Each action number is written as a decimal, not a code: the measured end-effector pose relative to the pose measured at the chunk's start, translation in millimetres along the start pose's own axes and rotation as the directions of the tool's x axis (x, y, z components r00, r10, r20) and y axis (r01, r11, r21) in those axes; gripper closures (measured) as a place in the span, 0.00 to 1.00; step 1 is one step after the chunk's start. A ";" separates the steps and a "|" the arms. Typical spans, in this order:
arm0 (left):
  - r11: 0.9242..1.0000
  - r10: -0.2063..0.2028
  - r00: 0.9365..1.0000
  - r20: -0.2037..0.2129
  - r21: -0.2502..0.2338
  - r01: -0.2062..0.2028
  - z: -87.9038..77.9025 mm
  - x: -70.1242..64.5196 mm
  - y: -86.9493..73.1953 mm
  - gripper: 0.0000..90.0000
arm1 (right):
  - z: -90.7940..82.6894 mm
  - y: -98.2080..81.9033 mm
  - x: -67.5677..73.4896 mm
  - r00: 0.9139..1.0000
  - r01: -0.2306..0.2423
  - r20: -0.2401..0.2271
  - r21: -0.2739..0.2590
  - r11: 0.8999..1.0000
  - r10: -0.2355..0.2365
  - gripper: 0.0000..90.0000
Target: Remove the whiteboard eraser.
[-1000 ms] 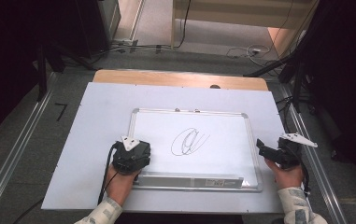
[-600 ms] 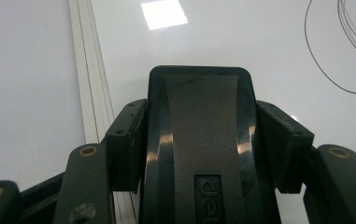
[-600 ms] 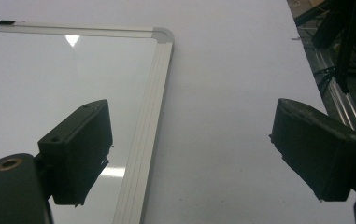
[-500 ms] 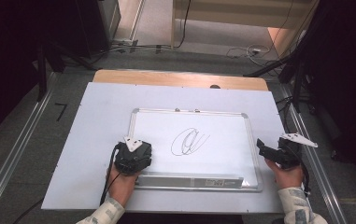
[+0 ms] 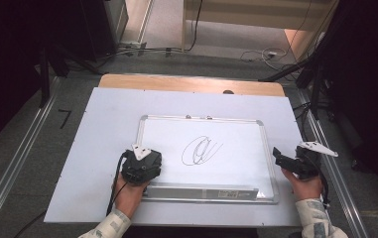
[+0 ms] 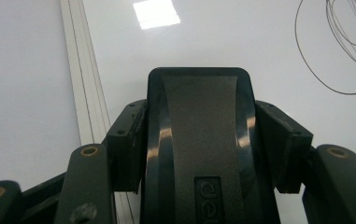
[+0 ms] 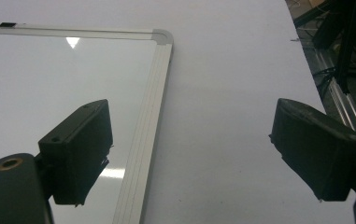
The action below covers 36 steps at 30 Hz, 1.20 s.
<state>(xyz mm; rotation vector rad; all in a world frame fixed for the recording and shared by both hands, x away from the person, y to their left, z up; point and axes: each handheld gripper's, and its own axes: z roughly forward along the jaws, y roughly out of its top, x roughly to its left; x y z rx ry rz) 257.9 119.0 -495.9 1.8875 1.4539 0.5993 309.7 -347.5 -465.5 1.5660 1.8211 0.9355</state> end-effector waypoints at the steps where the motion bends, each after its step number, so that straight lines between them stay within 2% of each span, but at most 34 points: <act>1: 1.000 -0.001 1.000 0.001 -0.003 0.001 0.0 0.0 0.3 0.46 | -0.1 0.0 -0.2 1.000 0.001 0.000 0.000 1.000 -0.001 0.13; 9: 1.000 -0.006 1.000 0.012 -0.028 0.006 -4.0 1.8 3.5 0.46 | -0.1 0.1 -0.3 1.000 -0.001 -0.001 -0.001 1.000 0.001 0.13; 14: 0.997 0.006 1.000 0.009 -0.083 -0.006 -15.9 2.8 13.9 0.46 | 0.2 0.0 -0.3 1.000 -0.002 0.001 0.003 1.000 0.002 0.13; 22: 0.997 0.006 0.999 0.037 -0.075 -0.003 -13.7 3.7 22.2 0.46 | -0.2 0.3 -0.7 1.000 -0.002 0.004 0.001 1.000 0.002 0.13; 36: 0.996 0.026 0.998 0.056 -0.086 -0.021 0.2 -8.7 50.4 0.46 | -0.9 0.3 -1.4 1.000 -0.007 0.000 0.000 1.000 0.007 0.13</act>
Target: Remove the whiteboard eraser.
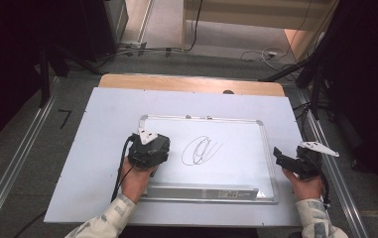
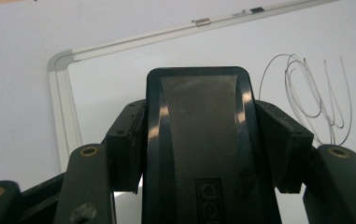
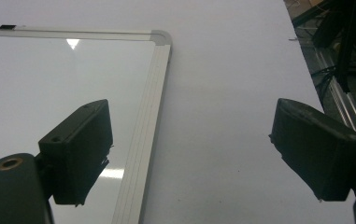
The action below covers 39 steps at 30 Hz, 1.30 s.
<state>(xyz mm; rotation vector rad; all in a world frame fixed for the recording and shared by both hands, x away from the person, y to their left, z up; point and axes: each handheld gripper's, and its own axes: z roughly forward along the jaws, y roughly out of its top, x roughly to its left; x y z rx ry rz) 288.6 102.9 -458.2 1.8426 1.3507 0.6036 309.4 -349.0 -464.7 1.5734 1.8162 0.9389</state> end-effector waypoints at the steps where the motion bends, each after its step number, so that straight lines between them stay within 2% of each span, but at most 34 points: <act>1: 1.000 0.003 1.000 0.000 0.002 -0.003 1.1 -1.2 2.4 0.46 | 0.0 0.0 0.0 1.000 0.001 0.000 -0.001 1.000 -0.001 0.13; 4: 1.000 0.022 1.000 0.002 0.007 -0.022 4.9 -5.2 8.7 0.46 | 0.1 0.0 0.0 1.000 0.002 -0.002 -0.001 1.000 -0.002 0.13; 20: 1.000 0.008 0.999 0.035 0.025 -0.009 28.0 -20.3 27.3 0.46 | -0.1 0.2 0.4 1.000 0.004 -0.004 -0.002 1.000 -0.004 0.13; 23: 0.999 0.019 0.999 0.040 0.030 -0.021 32.7 -25.5 31.0 0.46 | 0.0 0.2 0.4 1.000 0.005 -0.004 -0.001 1.000 -0.005 0.13; 39: 0.998 0.025 0.998 0.053 0.051 -0.028 49.0 -36.4 37.1 0.46 | 0.3 0.3 0.2 1.000 0.005 -0.004 0.000 1.000 -0.005 0.13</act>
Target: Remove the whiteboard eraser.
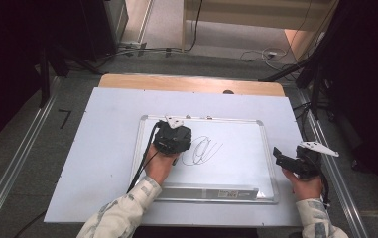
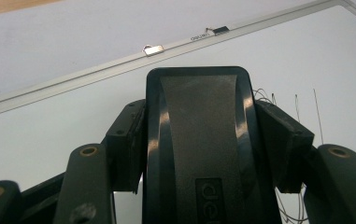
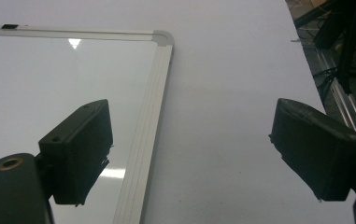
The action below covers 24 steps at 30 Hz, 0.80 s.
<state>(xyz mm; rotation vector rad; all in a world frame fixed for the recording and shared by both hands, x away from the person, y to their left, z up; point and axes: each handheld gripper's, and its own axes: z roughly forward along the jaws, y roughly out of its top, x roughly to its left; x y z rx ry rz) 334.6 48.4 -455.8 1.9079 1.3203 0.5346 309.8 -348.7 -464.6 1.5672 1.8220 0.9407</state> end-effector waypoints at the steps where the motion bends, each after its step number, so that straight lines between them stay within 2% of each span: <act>1: 1.000 -0.005 1.000 0.002 -0.003 0.005 1.3 -0.7 0.2 0.46 | -0.1 0.0 0.0 1.000 0.000 0.000 -0.001 1.000 0.000 0.13; 9: 1.000 -0.008 1.000 0.004 0.006 0.008 7.3 -3.8 3.3 0.46 | 0.2 0.0 -0.1 1.000 0.001 -0.002 0.000 1.000 -0.001 0.13; 16: 1.000 0.013 1.000 0.002 0.021 -0.013 13.4 -9.0 4.8 0.46 | 0.1 0.0 -0.4 1.000 0.000 -0.002 0.000 1.000 0.000 0.13; 24: 0.999 0.019 1.000 0.001 0.033 -0.019 18.9 -13.1 4.2 0.45 | 0.4 0.0 0.0 1.000 0.001 -0.005 0.001 1.000 -0.001 0.13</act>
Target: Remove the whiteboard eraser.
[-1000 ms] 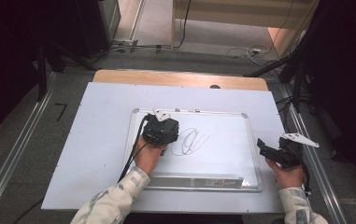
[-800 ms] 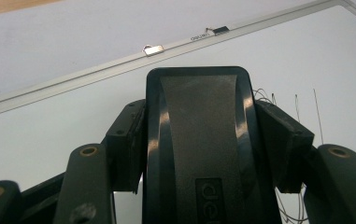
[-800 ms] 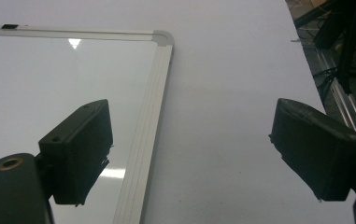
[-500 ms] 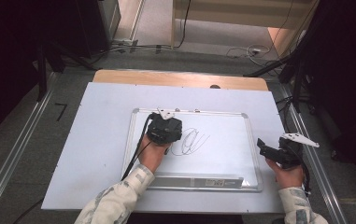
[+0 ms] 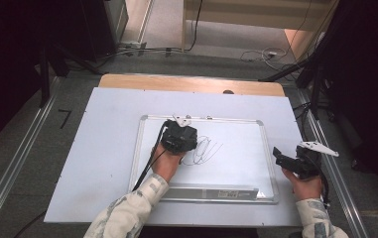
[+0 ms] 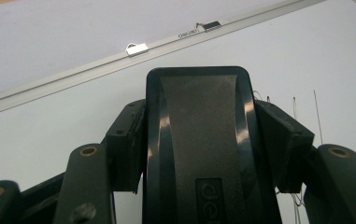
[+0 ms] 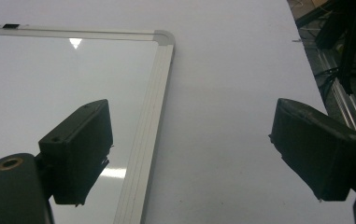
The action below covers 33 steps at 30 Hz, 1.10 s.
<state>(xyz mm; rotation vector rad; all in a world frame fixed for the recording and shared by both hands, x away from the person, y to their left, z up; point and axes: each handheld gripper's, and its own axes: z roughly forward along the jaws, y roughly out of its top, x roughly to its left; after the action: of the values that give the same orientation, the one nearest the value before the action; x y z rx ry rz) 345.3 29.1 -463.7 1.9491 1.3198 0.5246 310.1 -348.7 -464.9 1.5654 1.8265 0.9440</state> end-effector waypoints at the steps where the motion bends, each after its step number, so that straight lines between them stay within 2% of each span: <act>1: 1.000 0.003 1.000 0.002 0.004 -0.003 1.2 -0.5 -0.4 0.45 | 0.0 0.0 0.0 1.000 0.000 0.000 0.000 1.000 0.000 0.13; 20: 0.999 0.026 1.000 0.001 0.045 -0.026 15.1 -11.8 -1.5 0.45 | 0.0 0.1 -0.4 1.000 0.001 -0.002 0.000 1.000 -0.001 0.13; 24: 0.998 0.033 0.999 -0.008 0.053 -0.033 16.2 -13.1 -0.8 0.45 | 0.2 0.1 -0.2 1.000 0.000 -0.003 0.000 1.000 0.000 0.13; 33: 0.998 0.021 0.999 -0.050 0.061 -0.018 17.7 -8.7 -0.6 0.45 | 0.4 0.0 -0.2 1.000 -0.001 -0.004 0.004 1.000 0.001 0.13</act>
<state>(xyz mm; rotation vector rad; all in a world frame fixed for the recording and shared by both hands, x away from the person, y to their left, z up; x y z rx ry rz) 353.4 15.4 -475.3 2.0113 1.3639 0.5525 310.5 -348.8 -465.1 1.5676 1.8319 0.9452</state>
